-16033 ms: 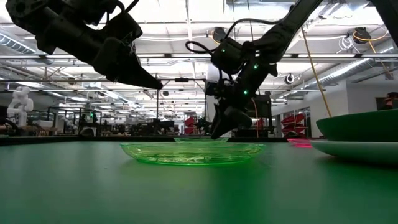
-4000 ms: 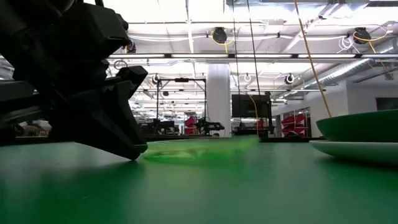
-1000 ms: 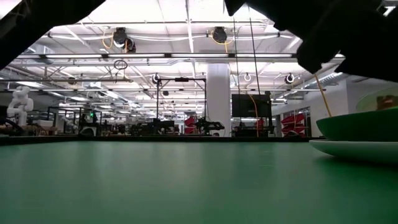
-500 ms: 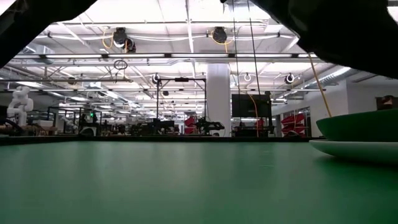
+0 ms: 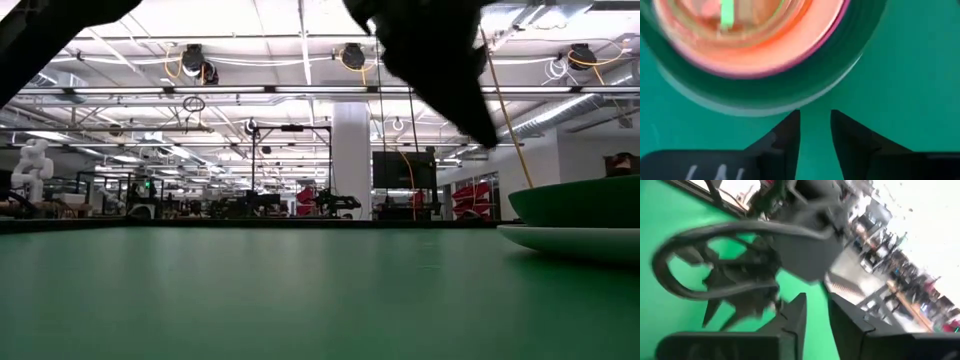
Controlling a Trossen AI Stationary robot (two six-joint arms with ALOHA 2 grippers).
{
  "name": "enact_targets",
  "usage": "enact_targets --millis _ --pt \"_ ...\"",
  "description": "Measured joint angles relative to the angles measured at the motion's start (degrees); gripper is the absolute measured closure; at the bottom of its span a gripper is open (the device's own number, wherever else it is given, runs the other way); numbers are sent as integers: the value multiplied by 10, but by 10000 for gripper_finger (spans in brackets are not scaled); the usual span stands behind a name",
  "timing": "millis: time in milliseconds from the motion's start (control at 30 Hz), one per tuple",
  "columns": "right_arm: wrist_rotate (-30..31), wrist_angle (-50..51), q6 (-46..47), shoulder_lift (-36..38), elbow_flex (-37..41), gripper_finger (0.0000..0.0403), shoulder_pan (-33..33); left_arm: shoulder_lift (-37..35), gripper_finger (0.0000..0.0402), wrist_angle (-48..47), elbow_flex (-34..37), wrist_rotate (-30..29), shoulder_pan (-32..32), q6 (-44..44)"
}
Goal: Stack plastic plates
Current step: Return to Home Position
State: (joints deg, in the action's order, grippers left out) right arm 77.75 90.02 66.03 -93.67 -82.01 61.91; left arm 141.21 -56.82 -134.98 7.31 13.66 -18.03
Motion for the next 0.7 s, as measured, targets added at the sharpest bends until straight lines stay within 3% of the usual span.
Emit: enact_targets --millis 167,300,467,700 --pt "-107 -7 101 70 90 367 0 1 319 -65 8 -1 -21 23" --pt "-201 -101 140 112 164 396 -2 1 332 -95 8 -16 -41 26" --pt "-300 -298 70 129 254 398 -18 -5 335 -104 8 -78 -75 64" --pt "-380 -506 -29 129 347 401 -43 -65 335 -92 7 -161 -103 98"
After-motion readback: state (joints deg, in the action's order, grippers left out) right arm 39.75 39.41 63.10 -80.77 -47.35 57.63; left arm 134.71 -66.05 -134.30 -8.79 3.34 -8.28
